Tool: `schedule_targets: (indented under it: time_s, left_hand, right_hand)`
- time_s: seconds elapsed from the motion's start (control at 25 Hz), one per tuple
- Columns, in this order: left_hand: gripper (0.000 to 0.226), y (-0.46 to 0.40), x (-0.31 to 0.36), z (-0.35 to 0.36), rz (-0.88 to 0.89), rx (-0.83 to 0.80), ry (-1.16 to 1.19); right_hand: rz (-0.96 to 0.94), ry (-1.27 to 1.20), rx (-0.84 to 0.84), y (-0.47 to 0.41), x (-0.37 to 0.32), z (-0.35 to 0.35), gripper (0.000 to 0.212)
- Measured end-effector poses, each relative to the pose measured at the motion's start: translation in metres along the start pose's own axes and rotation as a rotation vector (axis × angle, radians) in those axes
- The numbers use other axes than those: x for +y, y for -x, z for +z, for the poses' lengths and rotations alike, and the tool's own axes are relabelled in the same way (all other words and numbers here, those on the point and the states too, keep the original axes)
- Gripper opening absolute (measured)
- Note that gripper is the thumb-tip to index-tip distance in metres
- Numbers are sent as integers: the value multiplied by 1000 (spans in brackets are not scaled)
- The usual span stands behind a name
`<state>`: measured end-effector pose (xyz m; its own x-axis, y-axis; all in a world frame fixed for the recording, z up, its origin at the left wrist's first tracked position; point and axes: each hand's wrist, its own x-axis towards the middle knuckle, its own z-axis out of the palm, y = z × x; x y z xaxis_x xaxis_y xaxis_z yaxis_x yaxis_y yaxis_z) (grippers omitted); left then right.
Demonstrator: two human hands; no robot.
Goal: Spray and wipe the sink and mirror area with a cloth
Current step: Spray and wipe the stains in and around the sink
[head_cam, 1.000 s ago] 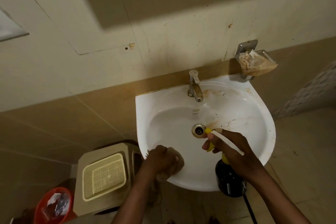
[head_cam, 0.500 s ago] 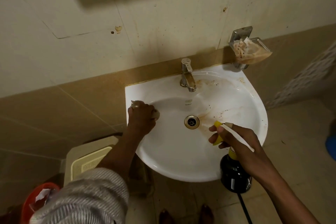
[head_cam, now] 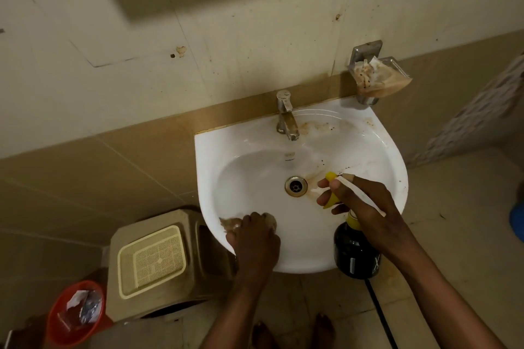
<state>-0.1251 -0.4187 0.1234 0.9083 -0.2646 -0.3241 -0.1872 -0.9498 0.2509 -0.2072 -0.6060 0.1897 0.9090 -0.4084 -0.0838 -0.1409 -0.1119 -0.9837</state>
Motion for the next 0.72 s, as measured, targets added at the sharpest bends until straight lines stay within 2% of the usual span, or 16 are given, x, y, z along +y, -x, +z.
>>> schedule_targets:
  time_s: [0.12, 0.2, 0.32, 0.4, 0.44, 0.52, 0.64, 0.72]
  left_hand:
    - [31, 17, 25, 10, -35, -53, 100]
    - [37, 19, 42, 13, -75, -187, 234]
    - [48, 13, 59, 16, -92, -472, 475]
    - [39, 9, 56, 14, -62, -581, 702]
    - [36, 5, 50, 16, -57, -557, 769]
    - [42, -13, 35, 15, -101, -380, 703]
    - [41, -47, 4, 9, -133, -108, 235]
    - [43, -60, -11, 10, -78, -91, 43]
  right_hand:
    - [4, -13, 27, -1, -4, -10, 30]
    - [5, -12, 56, -4, -8, -17, 31]
    - [4, -19, 97, -9, -12, -29, 34]
    - [12, -34, 118, -11, -16, -35, 36]
    - [16, -42, 127, -12, -17, -37, 37]
    - [30, -57, 139, -13, -18, -40, 38]
    - [38, -44, 132, -11, -13, -39, 36]
    - [57, -39, 145, -9, -10, -36, 33]
